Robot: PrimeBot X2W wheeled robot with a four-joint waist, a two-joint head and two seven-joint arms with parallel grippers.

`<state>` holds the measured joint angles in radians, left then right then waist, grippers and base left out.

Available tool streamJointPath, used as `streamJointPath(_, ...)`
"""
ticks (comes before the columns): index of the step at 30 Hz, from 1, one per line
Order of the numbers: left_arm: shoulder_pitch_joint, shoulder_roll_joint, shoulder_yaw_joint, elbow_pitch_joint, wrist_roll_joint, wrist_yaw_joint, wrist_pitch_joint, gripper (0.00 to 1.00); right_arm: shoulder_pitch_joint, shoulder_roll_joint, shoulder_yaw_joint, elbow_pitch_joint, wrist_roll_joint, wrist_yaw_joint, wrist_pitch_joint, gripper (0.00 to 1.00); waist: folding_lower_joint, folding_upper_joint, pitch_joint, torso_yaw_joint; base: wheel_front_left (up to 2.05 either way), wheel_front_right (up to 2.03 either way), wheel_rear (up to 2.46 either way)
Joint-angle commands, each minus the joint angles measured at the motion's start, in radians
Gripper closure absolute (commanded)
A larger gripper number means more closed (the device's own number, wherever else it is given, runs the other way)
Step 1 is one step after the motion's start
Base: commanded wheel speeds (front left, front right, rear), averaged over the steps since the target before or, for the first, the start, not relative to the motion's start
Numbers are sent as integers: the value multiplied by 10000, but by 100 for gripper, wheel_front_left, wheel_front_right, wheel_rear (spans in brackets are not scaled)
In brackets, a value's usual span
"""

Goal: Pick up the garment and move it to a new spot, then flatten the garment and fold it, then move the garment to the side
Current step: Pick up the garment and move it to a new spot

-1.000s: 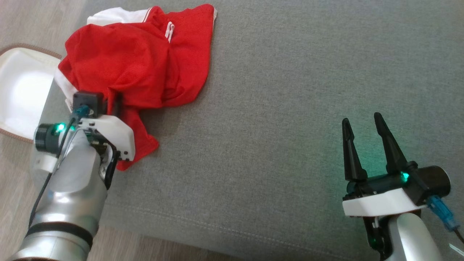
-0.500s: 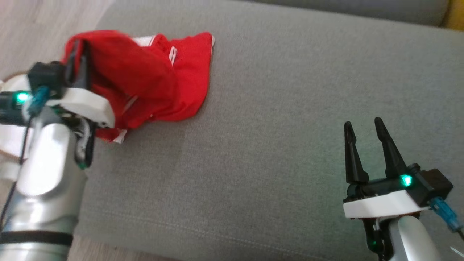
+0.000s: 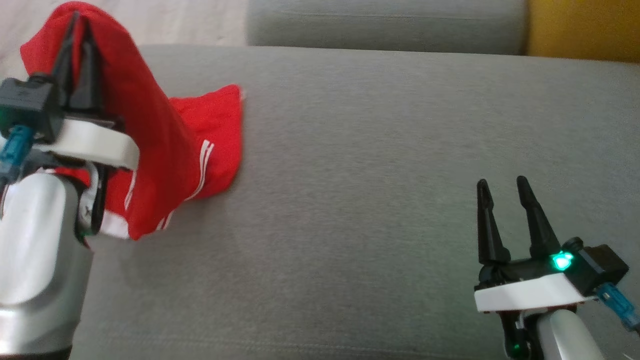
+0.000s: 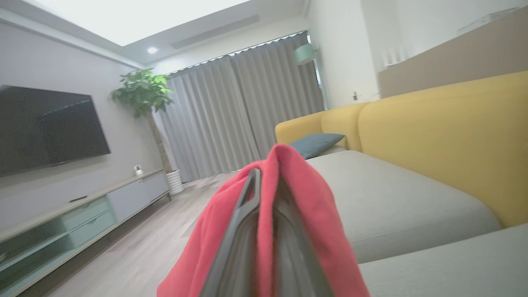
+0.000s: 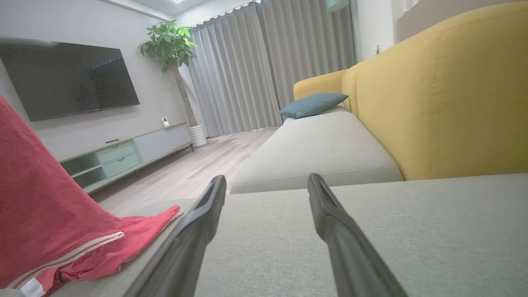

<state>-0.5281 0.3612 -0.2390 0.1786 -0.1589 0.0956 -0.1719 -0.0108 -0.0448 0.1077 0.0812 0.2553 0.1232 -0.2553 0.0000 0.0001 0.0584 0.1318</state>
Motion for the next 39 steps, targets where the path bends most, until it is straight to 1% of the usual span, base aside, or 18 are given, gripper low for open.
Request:
streamJointPath(1, -318, 507, 278, -601, 96, -80, 203, 100, -278, -54, 290, -403, 62, 75, -65, 0, 0, -1, -56, -563, 0, 0, 0)
streamJointPath(7, 112, 630, -352, -1483, 203, -458, 896, 100, -429, -54, 622, -660, 51, 75, -65, 0, 0, -1, 155, -1832, 0, 0, 0)
streamJointPath(11, 258, 689, -805, -1677, 351, -709, 1128, 100, -558, -54, 725, -841, 87, 75, -65, 0, 0, -1, 429, -2878, 0, 0, 0)
streamJointPath(14, 79, 685, -1074, -1626, 423, -911, 1240, 100, -690, -54, 863, -1052, 253, 75, -65, 0, 0, -1, 710, -3711, 0, 0, 0)
streamJointPath(18, -457, 622, -1489, -1198, 573, -1259, 1409, 100, -931, -54, 1322, -1260, 506, 75, -65, 0, 0, -1, 1097, -4951, 0, 0, 0)
streamJointPath(21, -937, 464, -1859, -574, 711, -1494, 1510, 100, -1098, -54, 1702, -1352, 693, 75, -65, 0, 0, -1, 1349, -5871, 0, 0, 0)
streamJointPath(25, -1699, -26, -2384, 686, 801, -1736, 1466, 100, -1222, -54, 2050, -1434, 908, 75, -65, 0, 0, -1, 1586, -6863, 0, 0, 0)
streamJointPath(26, -1951, -237, -2510, 1065, 825, -1764, 1446, 64, -1195, -54, 1986, -1474, 939, 75, -65, 0, 0, -1, 1654, -6914, 0, 0, 0)
streamJointPath(27, -2207, -437, -2640, 1481, 887, -1777, 1430, 0, -1168, -54, 1916, -1513, 959, 75, -65, 0, 0, -1, 1708, -6942, 0, 0, 0)
streamJointPath(29, -2694, -843, -2846, 2303, 946, -1805, 1305, 0, -1114, -54, 1819, -1596, 1006, 75, -65, 0, 0, -1, 1799, -6975, 0, 0, 0)
streamJointPath(30, -2694, -843, -2846, 2303, 946, -1805, 1305, 0, -1114, -54, 1819, -1596, 1006, 75, -65, 0, 0, -1, 1799, -6975, 0, 0, 0)
streamJointPath(32, -3105, -1159, -2971, 2970, 957, -1829, 1014, 0, -1076, -54, 1779, -1658, 1026, 75, -65, 0, 0, -1, 1843, -6979, 0, 0, 0)
streamJointPath(34, -3389, -1365, -2956, 3451, 927, -1761, 614, 0, -1049, -54, 1762, -1669, 1028, 75, -65, 0, 0, -1, 1815, -6965, 0, 0, 0)
streamJointPath(36, -3479, -1439, -2884, 3821, 868, -1647, 230, 0, -1023, -54, 1790, -1591, 1011, 75, -65, 0, 0, -1, 1675, -6921, 0, 0, 0)
streamJointPath(38, -3427, -1372, -2757, 4078, 797, -1494, -74, 0, -1018, -54, 1903, -1439, 989, 75, -65, 0, 0, -1, 1494, -6856, 0, 0, 0)
streamJointPath(39, -3390, -1372, -2709, 4138, 751, -1435, -192, 0, -1002, -54, 1891, -1369, 944, 75, -65, 0, 0, -1, 1418, -6702, 0, 0, 0)
